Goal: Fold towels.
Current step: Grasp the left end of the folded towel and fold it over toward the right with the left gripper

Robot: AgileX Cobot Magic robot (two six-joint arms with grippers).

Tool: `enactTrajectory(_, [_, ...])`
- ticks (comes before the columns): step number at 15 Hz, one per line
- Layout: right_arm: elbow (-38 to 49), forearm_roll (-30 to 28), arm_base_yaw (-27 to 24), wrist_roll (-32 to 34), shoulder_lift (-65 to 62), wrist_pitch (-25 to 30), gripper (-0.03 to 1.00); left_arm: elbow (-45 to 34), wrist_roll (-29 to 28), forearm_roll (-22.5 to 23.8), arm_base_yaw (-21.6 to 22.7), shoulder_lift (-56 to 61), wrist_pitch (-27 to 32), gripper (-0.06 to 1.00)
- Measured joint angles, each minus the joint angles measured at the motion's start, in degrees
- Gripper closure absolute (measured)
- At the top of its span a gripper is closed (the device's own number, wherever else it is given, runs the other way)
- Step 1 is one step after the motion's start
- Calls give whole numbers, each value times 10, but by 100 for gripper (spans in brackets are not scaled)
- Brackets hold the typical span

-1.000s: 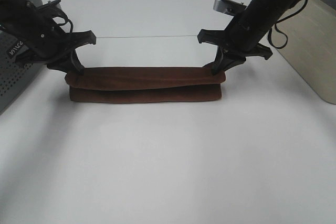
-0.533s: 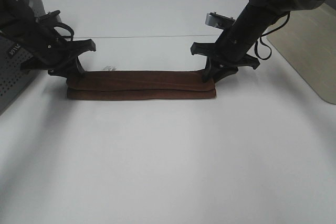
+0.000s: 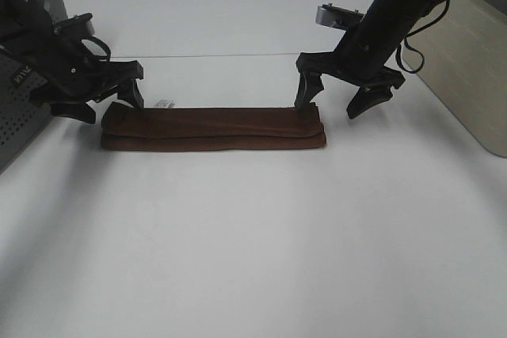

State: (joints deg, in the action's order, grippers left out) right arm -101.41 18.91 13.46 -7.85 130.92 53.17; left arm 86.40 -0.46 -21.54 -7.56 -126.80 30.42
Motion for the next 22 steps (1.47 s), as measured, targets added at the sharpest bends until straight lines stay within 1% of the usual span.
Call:
enactTrajectory(2, [0, -2, 0, 0, 0, 1, 9, 0, 5, 0, 0, -17, 1, 18])
enactTrajectory(5, [0, -3, 0, 0, 0, -2, 9, 9, 13, -12, 0, -29, -2, 18])
enactTrajectory(6, [0, -3, 0, 0, 0, -2, 9, 10, 18, -15, 0, -32, -3, 21])
enactTrajectory(7, [0, -3, 0, 0, 0, -3, 9, 14, 19, -16, 0, -37, -3, 27])
enactTrajectory(8, [0, -3, 0, 0, 0, -6, 9, 16, 21, -19, 0, -39, -4, 37])
enactTrajectory(9, [0, -2, 0, 0, 0, -7, 9, 16, 21, -21, 0, -40, -3, 50])
enactTrajectory(10, [0, -2, 0, 0, 0, -7, 9, 16, 21, -22, 0, -42, -2, 68])
enactTrajectory(11, [0, -2, 0, 0, 0, -7, 9, 16, 21, -29, -1, -44, -2, 82])
enactTrajectory(12, [0, -2, 0, 0, 0, -8, 9, 16, 21, -29, -2, -44, -2, 88])
enactTrajectory(14, [0, -2, 0, 0, -3, -6, 9, 16, 21, -30, -2, -41, 2, 88])
enactTrajectory(15, [0, -2, 0, 0, -11, -6, 9, 16, 21, -21, -2, -34, 13, 88])
enactTrajectory(18, [0, -1, 0, 1, -47, 2, 9, 18, 10, 37, -2, 19, 46, 88])
enactTrajectory(20, [0, 3, 0, 11, -65, 13, 9, 50, -6, 52, -2, 54, 91, 88])
enactTrajectory(22, [0, 13, 0, 14, -90, 34, 9, 109, -27, 56, -12, 60, 164, 88])
